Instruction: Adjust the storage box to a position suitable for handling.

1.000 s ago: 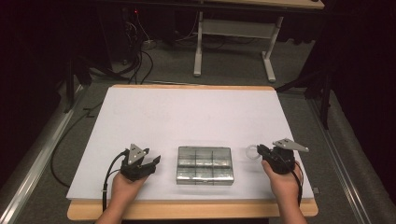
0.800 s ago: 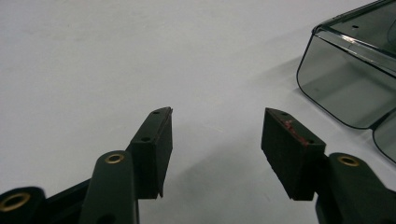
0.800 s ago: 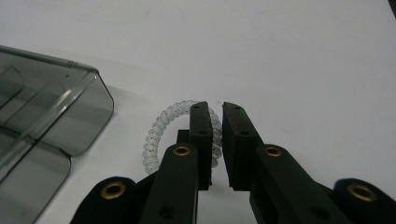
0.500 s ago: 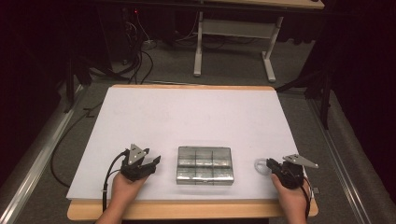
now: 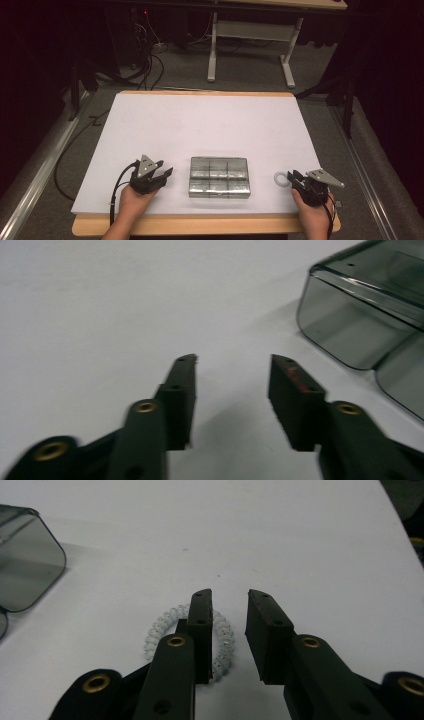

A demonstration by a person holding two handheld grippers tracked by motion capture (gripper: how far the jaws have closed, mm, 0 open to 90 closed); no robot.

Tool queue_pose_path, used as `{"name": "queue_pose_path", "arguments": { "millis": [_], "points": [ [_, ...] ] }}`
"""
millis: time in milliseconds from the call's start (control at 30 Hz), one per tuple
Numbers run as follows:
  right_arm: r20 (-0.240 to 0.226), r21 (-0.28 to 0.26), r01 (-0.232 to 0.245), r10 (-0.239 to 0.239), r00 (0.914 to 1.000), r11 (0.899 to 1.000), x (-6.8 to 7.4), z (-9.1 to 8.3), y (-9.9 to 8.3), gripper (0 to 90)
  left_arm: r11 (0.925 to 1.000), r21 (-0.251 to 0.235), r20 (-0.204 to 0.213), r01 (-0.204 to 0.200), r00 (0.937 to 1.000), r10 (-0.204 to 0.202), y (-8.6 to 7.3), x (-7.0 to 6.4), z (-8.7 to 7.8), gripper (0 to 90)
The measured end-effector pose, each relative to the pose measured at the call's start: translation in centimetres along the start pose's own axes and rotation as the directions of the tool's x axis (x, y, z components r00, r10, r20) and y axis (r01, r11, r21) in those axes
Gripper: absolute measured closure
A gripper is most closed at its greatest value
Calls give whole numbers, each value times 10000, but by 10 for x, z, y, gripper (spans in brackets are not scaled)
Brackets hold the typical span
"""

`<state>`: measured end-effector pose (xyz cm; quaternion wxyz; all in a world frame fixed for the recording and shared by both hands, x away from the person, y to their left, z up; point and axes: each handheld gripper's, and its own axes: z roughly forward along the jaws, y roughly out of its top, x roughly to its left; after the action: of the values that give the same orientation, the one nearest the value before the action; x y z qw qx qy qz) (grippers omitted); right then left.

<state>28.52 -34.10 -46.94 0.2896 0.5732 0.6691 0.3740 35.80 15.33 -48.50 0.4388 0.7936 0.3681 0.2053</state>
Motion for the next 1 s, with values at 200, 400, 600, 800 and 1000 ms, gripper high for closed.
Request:
{"name": "queue_pose_path", "arguments": {
  "millis": [200,400,600,800,1000],
  "points": [
    [-136,-561,2,-10,9999,9984,11,-11,-8,730,9958,861,1280,309,9909,-418,7,-16,9,847],
    [-554,-456,241,-266,9981,9987,17,-13,-17,730,9938,1099,1886,-184,9820,-27,17,-44,16,900],
    [-776,-381,140,-169,9968,9992,14,-13,-24,740,9946,1038,1847,-83,9827,-111,20,-54,16,900],
    [-772,-367,143,-171,9969,9992,14,-14,-24,745,9938,1066,1981,-313,9801,96,23,-69,25,900],
    [-793,-306,142,-166,9967,9994,15,-12,-25,744,9937,1039,2172,-413,9760,178,27,-79,33,900]
  ]
}}
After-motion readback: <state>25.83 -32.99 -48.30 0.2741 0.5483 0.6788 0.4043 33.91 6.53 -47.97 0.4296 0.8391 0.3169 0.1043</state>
